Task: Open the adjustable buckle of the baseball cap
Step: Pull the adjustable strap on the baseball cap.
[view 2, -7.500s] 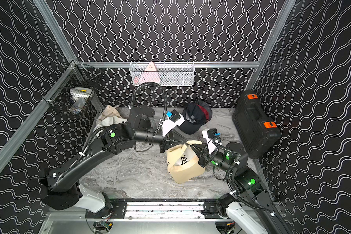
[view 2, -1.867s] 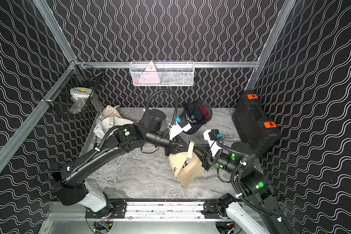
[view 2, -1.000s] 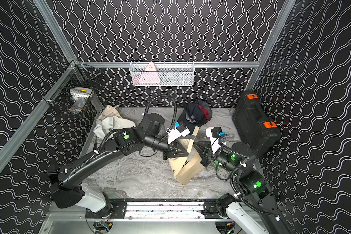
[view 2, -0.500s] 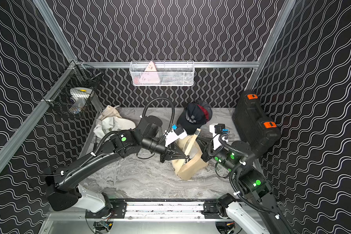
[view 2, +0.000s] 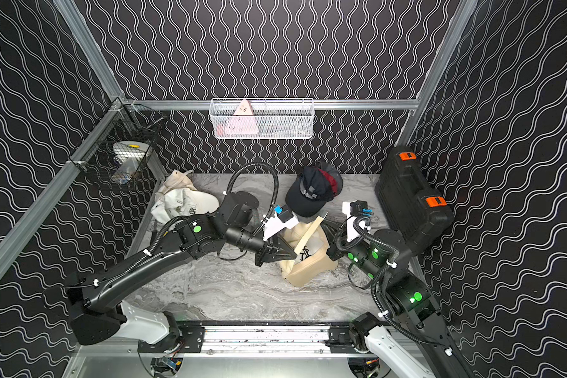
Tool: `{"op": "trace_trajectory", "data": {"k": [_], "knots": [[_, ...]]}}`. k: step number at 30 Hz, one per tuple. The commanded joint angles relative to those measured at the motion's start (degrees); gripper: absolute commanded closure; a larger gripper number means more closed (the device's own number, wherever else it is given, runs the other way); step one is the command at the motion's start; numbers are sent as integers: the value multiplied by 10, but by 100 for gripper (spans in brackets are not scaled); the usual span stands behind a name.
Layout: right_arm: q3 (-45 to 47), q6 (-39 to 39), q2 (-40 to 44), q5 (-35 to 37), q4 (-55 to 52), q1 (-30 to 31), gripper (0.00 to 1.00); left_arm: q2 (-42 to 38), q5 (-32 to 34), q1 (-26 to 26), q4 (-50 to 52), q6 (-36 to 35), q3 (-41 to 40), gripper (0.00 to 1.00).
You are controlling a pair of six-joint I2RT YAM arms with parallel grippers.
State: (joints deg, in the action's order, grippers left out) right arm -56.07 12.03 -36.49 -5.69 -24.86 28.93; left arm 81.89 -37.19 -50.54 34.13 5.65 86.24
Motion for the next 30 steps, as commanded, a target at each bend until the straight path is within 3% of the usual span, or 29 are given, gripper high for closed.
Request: {"op": "trace_trajectory", "data": {"k": [1, 7, 20, 30], "knots": [[3, 14, -4, 55, 11, 0, 99, -8, -10, 3, -1, -9, 1, 100], [14, 19, -12, 107, -6, -1, 98, -6, -13, 4, 5, -13, 16, 100], [41, 26, -8, 80, -16, -1, 97, -5, -3, 18, -25, 0, 44, 100], [53, 32, -9, 54, -37, -1, 76, 8, -27, 73, -107, 51, 48, 100]]}}
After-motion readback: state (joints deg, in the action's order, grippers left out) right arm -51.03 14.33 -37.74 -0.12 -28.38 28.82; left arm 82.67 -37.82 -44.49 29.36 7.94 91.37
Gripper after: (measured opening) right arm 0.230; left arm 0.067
